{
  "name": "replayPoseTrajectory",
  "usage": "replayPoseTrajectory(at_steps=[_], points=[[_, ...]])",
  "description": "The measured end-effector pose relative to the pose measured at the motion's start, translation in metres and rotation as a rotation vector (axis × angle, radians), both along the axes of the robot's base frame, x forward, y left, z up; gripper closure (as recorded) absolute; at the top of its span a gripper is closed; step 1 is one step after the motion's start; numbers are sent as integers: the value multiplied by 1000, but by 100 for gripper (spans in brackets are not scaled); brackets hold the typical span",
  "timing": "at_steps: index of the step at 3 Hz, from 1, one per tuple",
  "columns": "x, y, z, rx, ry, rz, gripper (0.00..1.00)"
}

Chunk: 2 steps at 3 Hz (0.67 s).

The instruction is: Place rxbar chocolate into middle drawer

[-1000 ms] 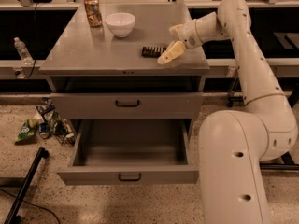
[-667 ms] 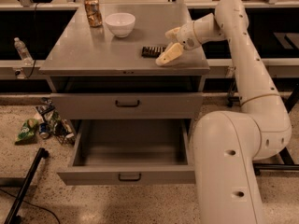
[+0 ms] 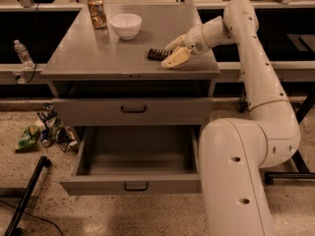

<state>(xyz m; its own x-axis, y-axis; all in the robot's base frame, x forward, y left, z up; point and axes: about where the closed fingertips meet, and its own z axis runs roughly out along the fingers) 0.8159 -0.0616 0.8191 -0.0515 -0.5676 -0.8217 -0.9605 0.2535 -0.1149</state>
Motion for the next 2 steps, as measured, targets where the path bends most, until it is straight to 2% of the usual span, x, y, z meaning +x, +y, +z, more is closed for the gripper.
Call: replayPoseTrajectory(at_steps=[1, 2], points=[[0, 0, 2, 0, 0, 0, 83], [0, 0, 3, 0, 0, 0, 100]])
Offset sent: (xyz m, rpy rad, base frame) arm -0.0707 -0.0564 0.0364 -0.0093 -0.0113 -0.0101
